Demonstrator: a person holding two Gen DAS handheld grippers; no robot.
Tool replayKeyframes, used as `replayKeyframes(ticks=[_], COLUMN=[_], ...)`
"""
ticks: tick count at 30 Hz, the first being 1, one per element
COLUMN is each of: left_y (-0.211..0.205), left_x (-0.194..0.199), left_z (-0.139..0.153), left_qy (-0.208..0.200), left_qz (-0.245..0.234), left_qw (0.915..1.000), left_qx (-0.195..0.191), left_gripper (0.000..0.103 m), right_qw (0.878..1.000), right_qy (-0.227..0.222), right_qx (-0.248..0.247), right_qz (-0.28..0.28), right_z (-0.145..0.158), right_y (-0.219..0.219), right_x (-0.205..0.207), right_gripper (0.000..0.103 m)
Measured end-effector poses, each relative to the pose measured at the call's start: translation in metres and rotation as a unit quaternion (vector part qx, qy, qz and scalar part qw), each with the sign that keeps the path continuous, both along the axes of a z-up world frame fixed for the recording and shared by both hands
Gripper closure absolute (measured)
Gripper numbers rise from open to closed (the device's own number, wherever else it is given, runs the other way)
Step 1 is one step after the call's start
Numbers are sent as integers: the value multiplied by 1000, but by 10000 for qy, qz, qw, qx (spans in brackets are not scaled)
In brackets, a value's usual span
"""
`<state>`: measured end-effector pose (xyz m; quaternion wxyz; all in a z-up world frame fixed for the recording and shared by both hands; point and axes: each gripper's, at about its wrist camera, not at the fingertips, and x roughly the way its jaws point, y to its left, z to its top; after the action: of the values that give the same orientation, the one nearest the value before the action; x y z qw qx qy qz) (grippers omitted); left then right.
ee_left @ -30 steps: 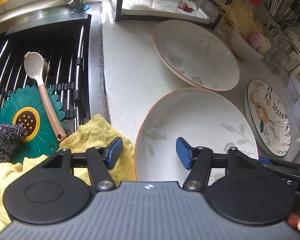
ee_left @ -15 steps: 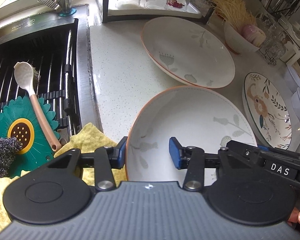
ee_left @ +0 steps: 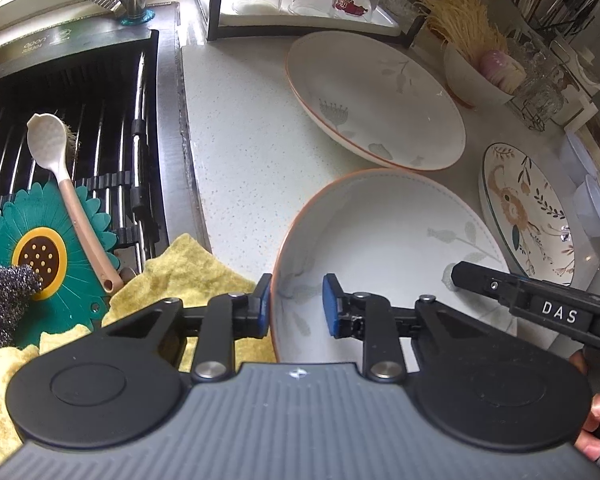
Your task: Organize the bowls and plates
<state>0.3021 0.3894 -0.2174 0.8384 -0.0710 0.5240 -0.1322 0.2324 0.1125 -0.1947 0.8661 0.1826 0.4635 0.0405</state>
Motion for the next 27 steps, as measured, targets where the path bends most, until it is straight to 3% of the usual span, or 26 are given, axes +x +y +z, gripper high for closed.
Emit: replayKeyframes(ticks=[27], left_y=[-13], left_x=[-18], left_z=[50], left_qy=[-425], left_qz=[420], left_qw=[9980], left_qx=[-221], left_gripper=[81], right_qw=[9978], right_qy=[-282], right_qx=[226], right_qz=[561], right_z=[43], right_y=[-28], right_x=[5], right_gripper=[72])
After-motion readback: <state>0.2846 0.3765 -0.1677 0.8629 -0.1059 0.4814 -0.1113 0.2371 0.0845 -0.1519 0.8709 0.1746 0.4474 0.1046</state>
